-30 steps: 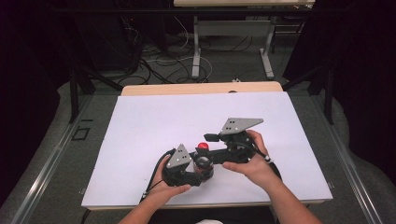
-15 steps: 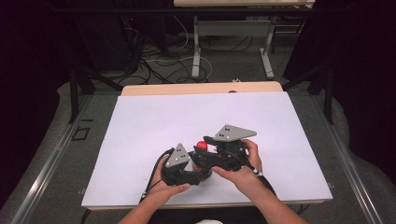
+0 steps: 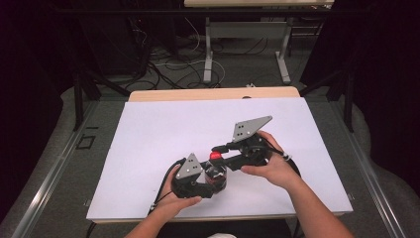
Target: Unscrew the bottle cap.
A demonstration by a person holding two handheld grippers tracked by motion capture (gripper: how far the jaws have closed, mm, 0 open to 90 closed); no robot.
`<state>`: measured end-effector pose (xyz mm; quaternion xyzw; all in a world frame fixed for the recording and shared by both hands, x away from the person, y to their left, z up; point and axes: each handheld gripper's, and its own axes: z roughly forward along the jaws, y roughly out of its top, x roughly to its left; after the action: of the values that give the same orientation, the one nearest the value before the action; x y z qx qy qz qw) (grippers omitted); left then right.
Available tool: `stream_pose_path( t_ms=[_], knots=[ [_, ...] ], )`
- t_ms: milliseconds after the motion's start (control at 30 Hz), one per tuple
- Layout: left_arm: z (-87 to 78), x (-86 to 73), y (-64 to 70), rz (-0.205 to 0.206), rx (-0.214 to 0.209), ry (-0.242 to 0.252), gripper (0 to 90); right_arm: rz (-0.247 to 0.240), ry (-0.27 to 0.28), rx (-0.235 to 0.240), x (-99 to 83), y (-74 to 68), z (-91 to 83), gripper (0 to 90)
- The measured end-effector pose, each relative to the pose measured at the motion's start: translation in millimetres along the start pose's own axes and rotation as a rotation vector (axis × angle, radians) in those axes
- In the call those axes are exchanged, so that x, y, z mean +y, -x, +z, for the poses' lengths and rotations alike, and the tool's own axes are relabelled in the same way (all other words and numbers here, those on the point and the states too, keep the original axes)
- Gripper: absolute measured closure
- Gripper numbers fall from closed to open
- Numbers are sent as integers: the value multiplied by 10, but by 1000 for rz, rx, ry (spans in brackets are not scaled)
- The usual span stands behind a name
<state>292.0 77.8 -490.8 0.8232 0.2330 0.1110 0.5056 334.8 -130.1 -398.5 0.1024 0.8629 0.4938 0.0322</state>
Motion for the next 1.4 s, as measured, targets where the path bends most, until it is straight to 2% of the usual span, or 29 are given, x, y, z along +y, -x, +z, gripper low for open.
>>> stream_pose_path(
  t_ms=[33, 100, 167, 267, 333, 400, 500, 533, 567, 633, 700, 767, 833, 867, 900, 1033, 1100, 1167, 1200, 1233, 1267, 1300, 1367, 1400],
  knots=[
    [2, -3, -2, -2, 2, 1, 305, -10, -3, -3, 3, 2, 3, 582],
    [3, -7, -16, -6, 6, 1, 305, 17, 10, -47, 4, -32, 6, 446],
    [0, -9, -25, -11, 15, 0, 306, 57, 31, -111, 8, -97, 5, 446],
    [-5, -8, -33, -13, 19, -5, 306, 164, 51, -246, 25, -226, 24, 460],
    [-6, -7, -36, -14, 21, -6, 305, 186, 46, -332, 42, -307, 44, 467],
    [0, -9, -34, -10, 28, -5, 306, 211, 44, -351, 57, -371, 75, 476],
    [-4, -8, -34, 5, 38, -15, 306, 228, 19, -400, 72, -452, 132, 537],
    [-5, -10, -30, 0, 39, -16, 306, 236, 9, -419, 72, -474, 151, 590],
    [-1, -12, -33, -2, 39, -12, 306, 234, 2, -443, 70, -490, 168, 604],
    [0, -16, -30, -9, 35, -7, 305, 217, -2, -440, 72, -487, 175, 608],
    [-4, -15, -28, -12, 28, -4, 306, 188, -10, -392, 74, -441, 151, 611],
    [-5, -10, -25, -5, 23, -3, 306, 167, -9, -313, 70, -354, 109, 613],
    [-4, -5, -22, -6, 14, 4, 306, 117, -11, -233, 65, -263, 66, 613],
    [-4, -2, -17, -3, 14, 4, 306, 74, -15, -158, 62, -182, 34, 614],
    [-2, -2, -15, 1, 11, 4, 306, 74, -15, -158, 62, -182, 34, 614],
    [12, -4, -11, 4, 4, 2, 306, 23, -40, -85, 68, -100, 15, 613],
    [10, -5, -11, 4, 3, 2, 306, 13, -40, -64, 68, -66, 11, 613],
    [7, -5, -12, -4, 10, -2, 306, 26, -37, -46, 63, -39, 10, 610],
    [5, -5, -17, -4, 13, -7, 306, 33, -37, -52, 57, -44, 16, 606],
    [6, -7, -20, -8, 15, -6, 306, 33, -40, -78, 57, -63, 25, 558],
    [7, -8, -24, -8, 23, -4, 306, 45, -31, -119, 55, -101, 39, 458],
    [4, -8, -26, -10, 28, -4, 306, 57, -20, -160, 56, -135, 47, 423],
    [-1, -5, -31, -12, 26, -5, 306, 100, -16, -213, 64, -213, 68, 426],
    [3, -6, -30, -14, 31, -2, 306, 129, 5, -247, 63, -254, 95, 429]
  ],
)
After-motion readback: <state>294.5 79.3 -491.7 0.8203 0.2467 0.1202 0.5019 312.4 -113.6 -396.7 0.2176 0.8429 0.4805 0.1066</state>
